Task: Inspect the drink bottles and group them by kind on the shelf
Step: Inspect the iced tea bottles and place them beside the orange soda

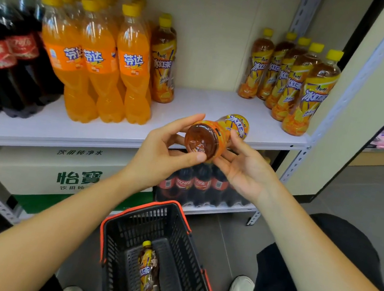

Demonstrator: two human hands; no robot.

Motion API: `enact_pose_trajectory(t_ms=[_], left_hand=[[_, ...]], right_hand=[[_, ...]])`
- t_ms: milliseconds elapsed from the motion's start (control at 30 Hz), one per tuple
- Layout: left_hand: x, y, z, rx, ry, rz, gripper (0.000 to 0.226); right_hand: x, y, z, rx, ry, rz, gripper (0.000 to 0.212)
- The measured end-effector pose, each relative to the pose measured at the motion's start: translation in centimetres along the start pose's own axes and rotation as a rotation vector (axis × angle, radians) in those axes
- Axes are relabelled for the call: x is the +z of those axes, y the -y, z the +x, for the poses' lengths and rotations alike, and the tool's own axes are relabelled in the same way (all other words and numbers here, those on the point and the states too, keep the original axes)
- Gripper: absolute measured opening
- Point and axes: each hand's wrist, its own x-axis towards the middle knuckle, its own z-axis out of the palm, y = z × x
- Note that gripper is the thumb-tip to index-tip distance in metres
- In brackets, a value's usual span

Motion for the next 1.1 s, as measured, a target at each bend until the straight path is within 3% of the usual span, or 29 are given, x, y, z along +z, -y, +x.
enact_pose_trajectory(t_ms=[100,267,400,500,667,767,867,1000,1100], left_hand=[[-0.1,0.1,0.0,0.018,-0.001,-0.02,0.07],[-1.1,0.2,0.4,0.017,-0.021,-0.063,0.051],[-2.0,0.6,0.5,0.011,0.007,-0.083,0.043],[-3.5,1.2,0.6,-0.001,-0.008,0.104,0.042],[-6.4,3.0,0.8,-0.032,-0.168,0.476,0.028],[-8.4,4.0,1.2,-0.081,-0.347,0.731,0.034],[-9.6,4.9,1.2,-0.123,-0.379,0.964,0.044],[-10.1,6.2,0.5,-0.118,-0.377,1.095,0.056],[-10.2,7.1,0.1,-0.102,-0.388,1.148,0.05]], right_hand=[[0.0,0.1,0.1,-0.003,0.026,0.001,0.063],[0.2,0.1,0.2,0.009,0.035,0.009,0.062],[0.4,0.2,0.7,-0.033,0.024,-0.133,0.061],[0.8,0.5,1.2,-0.188,-0.025,-0.337,0.055],[2.5,0.8,2.6,-0.412,-0.041,-0.559,0.077],[4.1,1.1,3.9,-0.507,-0.046,-0.687,0.091],[5.5,1.0,6.0,-0.592,-0.063,-0.86,0.102],[6.8,0.5,9.2,-0.683,-0.073,-1.132,0.105],[7.5,-0.2,12.0,-0.717,-0.072,-1.228,0.095]])
